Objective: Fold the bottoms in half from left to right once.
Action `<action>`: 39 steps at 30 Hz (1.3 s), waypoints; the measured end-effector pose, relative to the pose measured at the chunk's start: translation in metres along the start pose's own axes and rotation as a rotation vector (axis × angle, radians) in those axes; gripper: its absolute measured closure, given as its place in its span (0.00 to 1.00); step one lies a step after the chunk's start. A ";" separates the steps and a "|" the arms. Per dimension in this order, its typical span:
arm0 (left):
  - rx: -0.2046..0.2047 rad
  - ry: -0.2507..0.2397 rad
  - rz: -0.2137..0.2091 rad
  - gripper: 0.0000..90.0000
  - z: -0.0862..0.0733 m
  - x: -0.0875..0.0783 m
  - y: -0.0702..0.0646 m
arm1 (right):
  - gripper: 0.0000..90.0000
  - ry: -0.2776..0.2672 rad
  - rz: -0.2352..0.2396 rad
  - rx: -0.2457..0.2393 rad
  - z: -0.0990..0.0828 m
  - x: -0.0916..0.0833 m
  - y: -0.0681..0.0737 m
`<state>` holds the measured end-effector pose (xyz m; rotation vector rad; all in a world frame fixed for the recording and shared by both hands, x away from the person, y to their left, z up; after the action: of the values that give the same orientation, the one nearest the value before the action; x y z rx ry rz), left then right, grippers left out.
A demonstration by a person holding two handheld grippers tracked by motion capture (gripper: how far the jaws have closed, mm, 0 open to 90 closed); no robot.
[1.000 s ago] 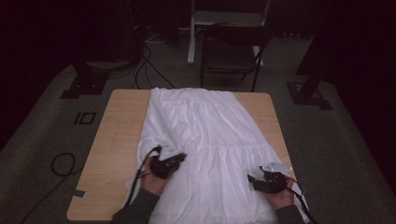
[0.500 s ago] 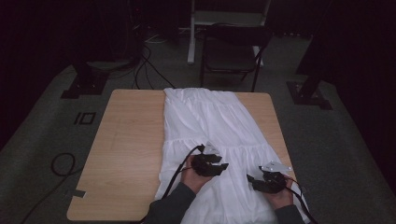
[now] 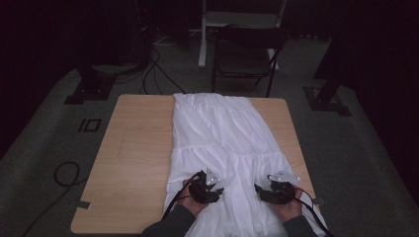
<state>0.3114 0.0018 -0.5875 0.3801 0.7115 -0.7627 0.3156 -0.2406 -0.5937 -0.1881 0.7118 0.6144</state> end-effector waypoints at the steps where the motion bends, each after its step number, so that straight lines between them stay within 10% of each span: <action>1: 0.001 0.001 0.000 0.61 -0.001 -0.001 0.004 | 0.33 0.002 0.002 -0.003 0.002 0.002 0.003; 10: 0.001 -0.010 0.006 0.61 -0.023 -0.018 0.056 | 0.33 0.007 -0.008 0.007 0.026 0.031 0.041; 18: -0.103 0.004 0.071 0.62 -0.040 -0.033 0.119 | 0.32 0.009 0.009 -0.008 0.049 0.058 0.067; 22: -0.120 0.062 0.057 0.54 -0.036 -0.035 0.115 | 0.33 0.021 0.013 -0.023 0.055 0.062 0.069; 30: -0.133 0.009 0.020 0.48 -0.024 -0.062 0.103 | 0.35 -0.050 -0.005 -0.095 0.064 0.021 0.058; 34: -0.085 0.126 0.054 0.45 -0.032 -0.047 0.097 | 0.35 -0.009 -0.047 -0.105 0.048 0.008 0.039; 39: -0.071 0.088 0.019 0.91 -0.020 -0.049 0.085 | 0.36 0.033 -0.077 -0.042 0.019 -0.001 0.013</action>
<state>0.3405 0.0941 -0.5615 0.3572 0.8138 -0.7038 0.3185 -0.2237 -0.5783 -0.2636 0.7208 0.5535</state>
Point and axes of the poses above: each handheld gripper's, and its own axes: x roughly forward along the jaws, z roughly out of its top, y roughly to its left, the point moved 5 cm from there along x, roughly forward along the jaws, and after that the axes turned 5 degrees about z, right-handed, at the moved point
